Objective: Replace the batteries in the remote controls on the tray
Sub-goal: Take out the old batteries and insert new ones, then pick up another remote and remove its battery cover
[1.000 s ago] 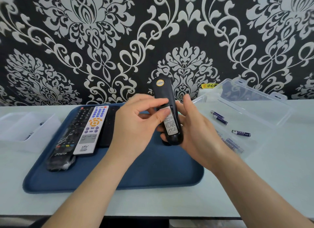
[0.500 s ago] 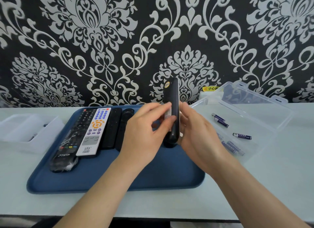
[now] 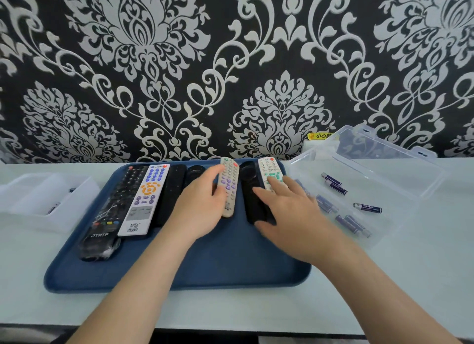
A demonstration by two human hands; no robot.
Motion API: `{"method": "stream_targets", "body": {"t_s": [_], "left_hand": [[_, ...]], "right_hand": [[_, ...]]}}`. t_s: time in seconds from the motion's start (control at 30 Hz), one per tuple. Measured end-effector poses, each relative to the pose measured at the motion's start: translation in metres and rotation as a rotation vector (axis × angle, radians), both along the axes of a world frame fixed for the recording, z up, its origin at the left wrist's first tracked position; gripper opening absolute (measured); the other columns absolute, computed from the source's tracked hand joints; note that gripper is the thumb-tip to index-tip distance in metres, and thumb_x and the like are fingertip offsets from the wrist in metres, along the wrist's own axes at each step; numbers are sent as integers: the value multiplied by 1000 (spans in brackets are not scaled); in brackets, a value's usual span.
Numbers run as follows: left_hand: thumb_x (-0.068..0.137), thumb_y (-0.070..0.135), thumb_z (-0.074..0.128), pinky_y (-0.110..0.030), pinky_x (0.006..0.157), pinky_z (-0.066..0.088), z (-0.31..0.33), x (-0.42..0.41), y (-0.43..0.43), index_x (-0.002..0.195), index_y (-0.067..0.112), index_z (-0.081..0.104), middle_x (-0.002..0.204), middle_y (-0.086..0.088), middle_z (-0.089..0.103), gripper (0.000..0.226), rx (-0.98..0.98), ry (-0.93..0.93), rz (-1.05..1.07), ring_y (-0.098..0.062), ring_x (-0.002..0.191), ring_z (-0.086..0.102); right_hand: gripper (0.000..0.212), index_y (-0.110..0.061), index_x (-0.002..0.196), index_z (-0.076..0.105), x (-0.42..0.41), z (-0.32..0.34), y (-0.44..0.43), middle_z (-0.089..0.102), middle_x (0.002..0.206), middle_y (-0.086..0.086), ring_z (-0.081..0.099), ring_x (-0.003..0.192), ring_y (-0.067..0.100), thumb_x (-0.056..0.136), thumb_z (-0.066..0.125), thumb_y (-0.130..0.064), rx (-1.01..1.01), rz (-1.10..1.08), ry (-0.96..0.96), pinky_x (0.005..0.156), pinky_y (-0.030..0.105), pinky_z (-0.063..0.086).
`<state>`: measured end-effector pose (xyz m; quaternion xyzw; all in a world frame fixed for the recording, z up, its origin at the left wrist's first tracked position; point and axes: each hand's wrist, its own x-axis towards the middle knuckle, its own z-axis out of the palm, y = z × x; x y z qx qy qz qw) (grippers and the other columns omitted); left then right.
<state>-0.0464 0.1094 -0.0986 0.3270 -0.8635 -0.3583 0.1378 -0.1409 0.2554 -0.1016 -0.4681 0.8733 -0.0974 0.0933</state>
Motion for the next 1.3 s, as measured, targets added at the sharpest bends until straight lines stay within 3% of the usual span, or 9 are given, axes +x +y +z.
{"method": "stream_targets", "body": {"t_s": [0.2, 0.4, 0.57, 0.73, 0.9, 1.0, 1.1, 1.2, 1.3], "left_hand": [[101, 31, 37, -33, 93, 42, 2, 2, 3, 142, 31, 44, 135, 6, 57, 41, -399, -218, -59, -20, 121, 53], [100, 24, 44, -30, 95, 39, -5, -3, 8, 143, 22, 43, 133, -3, 56, 43, -403, -222, -114, -21, 119, 53], [94, 7, 47, -37, 94, 44, -13, -8, 7, 128, 14, 58, 129, -1, 58, 36, -475, -119, -132, -25, 113, 56], [94, 16, 53, -35, 86, 48, -10, -1, 3, 116, 23, 67, 117, 8, 67, 27, -524, 5, -125, -20, 105, 60], [93, 46, 52, -33, 82, 44, 0, 15, -13, 122, 24, 55, 118, 4, 59, 37, -694, -331, 26, -22, 112, 46], [91, 53, 51, -32, 75, 41, -2, 20, -12, 128, 21, 45, 115, -2, 59, 49, -709, -483, 42, -25, 111, 49], [92, 37, 54, -33, 63, 37, -2, 22, -3, 129, 19, 42, 102, -4, 65, 43, -760, -444, 35, -29, 97, 60], [89, 28, 54, -33, 59, 35, -2, 24, -3, 105, 17, 49, 89, -6, 66, 20, -723, -368, 38, -32, 86, 62], [86, 30, 58, -32, 60, 39, 12, 30, -14, 90, 25, 57, 75, 3, 66, 6, -519, -196, 112, -23, 74, 62]], "right_hand": [[43, -25, 138, 41, 0, -5, -2, 32, 153, 2, 27, 142, 30, 97, 54, -33, 74, 8, 158, 103, 46, 44], [39, -23, 132, 48, 5, -4, -4, 41, 145, 0, 32, 138, 25, 99, 47, -43, 53, -18, 211, 98, 44, 47], [56, -20, 149, 31, 10, -16, -9, 27, 159, 7, 20, 149, 25, 101, 35, -48, -9, 11, 209, 108, 45, 35], [90, -16, 155, 24, 10, -29, -15, 24, 162, 10, 16, 151, 28, 81, -3, -61, -38, 106, 151, 120, 47, 15], [95, -16, 156, 18, 2, -32, -16, 16, 165, 7, 8, 153, 25, 78, -9, -64, -36, 112, 166, 121, 44, 9], [80, -17, 155, 21, 3, -30, -17, 17, 165, 6, 7, 153, 24, 92, 3, -63, -67, 84, 161, 121, 43, 6], [53, -17, 149, 35, 5, -24, -18, 29, 160, 4, 14, 151, 24, 104, 31, -45, -234, 65, 137, 121, 41, 8], [37, -8, 125, 61, 11, -22, -21, 60, 133, 10, 46, 133, 31, 97, 47, -29, -505, 64, 175, 114, 30, 22], [31, -9, 123, 64, 17, -19, -23, 66, 125, 5, 56, 120, 24, 96, 51, -17, -688, 44, 54, 105, 22, 31]]}}
